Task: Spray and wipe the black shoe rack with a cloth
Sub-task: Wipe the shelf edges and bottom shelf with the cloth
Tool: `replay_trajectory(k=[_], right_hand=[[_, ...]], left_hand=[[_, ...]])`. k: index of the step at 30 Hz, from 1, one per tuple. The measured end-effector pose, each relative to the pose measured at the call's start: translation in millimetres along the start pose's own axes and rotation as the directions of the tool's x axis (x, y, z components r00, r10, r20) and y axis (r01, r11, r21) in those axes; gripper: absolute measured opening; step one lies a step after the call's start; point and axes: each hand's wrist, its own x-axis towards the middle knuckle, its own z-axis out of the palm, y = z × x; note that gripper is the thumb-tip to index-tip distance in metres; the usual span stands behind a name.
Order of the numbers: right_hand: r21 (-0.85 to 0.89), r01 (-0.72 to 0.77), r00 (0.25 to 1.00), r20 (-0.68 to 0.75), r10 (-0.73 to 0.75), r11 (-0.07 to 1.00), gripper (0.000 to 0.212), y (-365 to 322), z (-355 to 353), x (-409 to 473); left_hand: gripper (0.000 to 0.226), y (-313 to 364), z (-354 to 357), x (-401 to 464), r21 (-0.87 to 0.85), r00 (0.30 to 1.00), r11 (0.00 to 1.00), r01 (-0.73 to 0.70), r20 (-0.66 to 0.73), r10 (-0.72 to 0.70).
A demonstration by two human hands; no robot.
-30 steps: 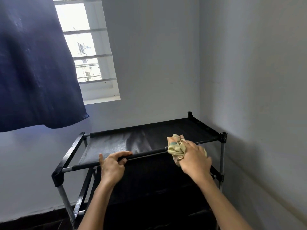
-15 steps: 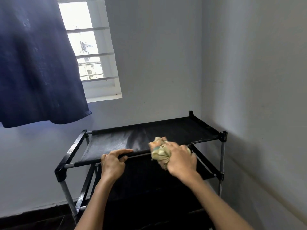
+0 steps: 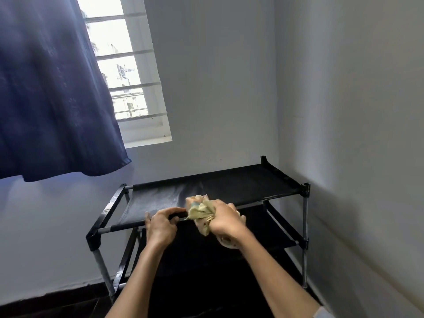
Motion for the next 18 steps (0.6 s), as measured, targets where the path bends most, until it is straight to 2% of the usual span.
replay_trajectory(k=[1,2,3,5,6,8,10,11,12,14,16,18], right_hand=[[0.232,0.063,0.998,0.006,-0.067,0.971,0.033,10.3,-8.0,-2.8],[0.429,0.167,0.986,-0.061,-0.156,0.888,0.025,22.5,-14.3,-7.3],[0.551,0.275,0.961,-0.189,-0.204,0.788,0.029,33.9,-18.9,-12.0],[0.655,0.408,0.899,-0.410,-0.154,0.637,0.065,57.2,-22.3,-17.9],[0.634,0.457,0.856,-0.503,-0.116,0.624,0.083,66.7,-22.6,-19.3],[0.514,0.522,0.754,-0.651,-0.087,0.681,0.096,78.9,-23.1,-15.2],[0.270,0.523,0.660,-0.729,-0.183,0.808,0.088,82.3,-24.7,-7.5],[0.156,0.528,0.640,-0.719,-0.270,0.835,0.081,79.6,-23.4,-3.6],[0.092,0.526,0.666,-0.663,-0.342,0.846,0.072,72.8,-20.0,-1.6],[0.129,0.563,0.763,-0.461,-0.453,0.816,0.056,62.9,-7.0,5.2],[-0.136,0.521,0.794,-0.286,-0.537,0.843,0.066,64.9,8.5,13.6],[-0.405,0.442,0.797,-0.232,-0.557,0.801,0.072,73.5,9.1,19.3]], left_hand=[[0.034,4.4,-1.0,-2.3,0.010,1.000,1.000,0.010,0.013,-0.011],[0.034,9.4,-1.5,-4.5,0.030,1.000,0.999,0.018,0.023,-0.019],[0.033,15.0,-0.9,-6.6,0.059,0.999,0.998,0.016,0.031,-0.018],[0.028,28.8,3.5,-9.9,0.102,0.998,0.994,-0.033,0.059,0.027],[0.028,36.2,6.8,-11.0,0.105,0.995,0.992,-0.069,0.084,0.061],[0.028,49.7,14.5,-11.2,0.098,0.984,0.985,-0.140,0.122,0.127],[0.026,58.3,23.1,-8.4,0.072,0.977,0.982,-0.176,0.138,0.165],[0.024,60.6,26.1,-7.5,0.045,0.976,0.984,-0.170,0.147,0.162],[0.018,61.4,28.4,-6.9,0.013,0.979,0.989,-0.147,0.144,0.144],[0.012,58.7,30.5,-6.0,-0.041,0.990,0.995,-0.089,0.102,0.093],[0.017,52.7,31.4,-3.8,-0.072,0.996,0.996,-0.056,0.060,0.061],[0.019,48.7,32.5,-1.3,-0.103,0.997,0.993,-0.050,0.061,0.056]])
